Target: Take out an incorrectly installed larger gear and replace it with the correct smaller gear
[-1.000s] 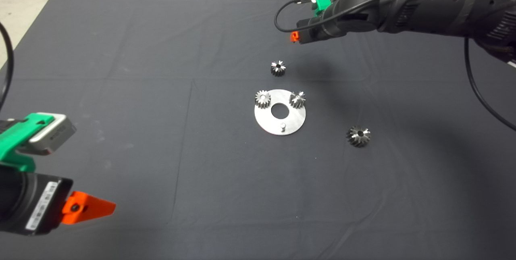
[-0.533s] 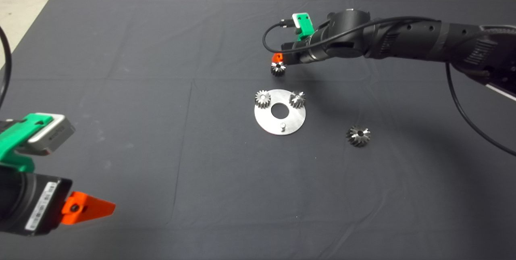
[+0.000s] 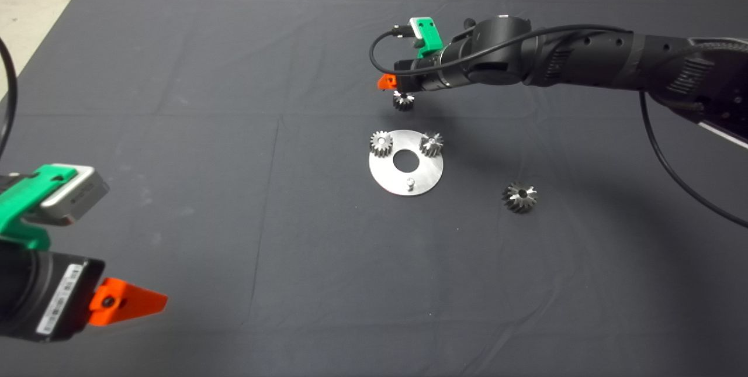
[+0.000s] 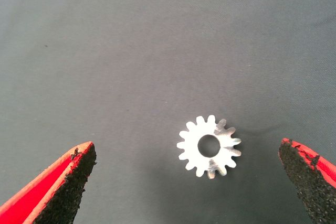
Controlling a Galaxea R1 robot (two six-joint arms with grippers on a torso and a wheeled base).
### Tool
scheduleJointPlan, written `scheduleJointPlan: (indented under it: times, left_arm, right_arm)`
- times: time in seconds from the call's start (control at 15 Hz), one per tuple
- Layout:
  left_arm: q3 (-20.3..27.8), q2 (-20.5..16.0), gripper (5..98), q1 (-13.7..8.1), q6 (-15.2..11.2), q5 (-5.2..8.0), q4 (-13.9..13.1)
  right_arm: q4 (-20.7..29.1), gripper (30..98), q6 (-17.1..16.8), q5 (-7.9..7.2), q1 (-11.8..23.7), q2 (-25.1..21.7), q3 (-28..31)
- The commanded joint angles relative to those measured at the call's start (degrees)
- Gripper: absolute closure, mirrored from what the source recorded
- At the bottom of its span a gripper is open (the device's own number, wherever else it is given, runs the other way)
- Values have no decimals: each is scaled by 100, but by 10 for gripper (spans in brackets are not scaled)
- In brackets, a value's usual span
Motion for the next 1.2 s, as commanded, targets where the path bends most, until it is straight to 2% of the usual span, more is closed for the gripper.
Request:
scheduleJointPlan:
  times: [0.0,0.53,1.0,1.13]
  left_arm:
    - [76,59,58,-9,38,39,-110]
    - [67,36,58,-9,29,56,-119]
    - [67,25,58,-9,-32,74,-172]
    - [67,25,58,4,-27,25,-172]
  right_arm:
    - [28,360,-228,-1,79,10,-171]
    - [36,360,-792,-1,-162,-60,-181]
    - [35,360,-819,7,-159,-70,-154]
    - [28,360,-810,16,-159,-43,-177]
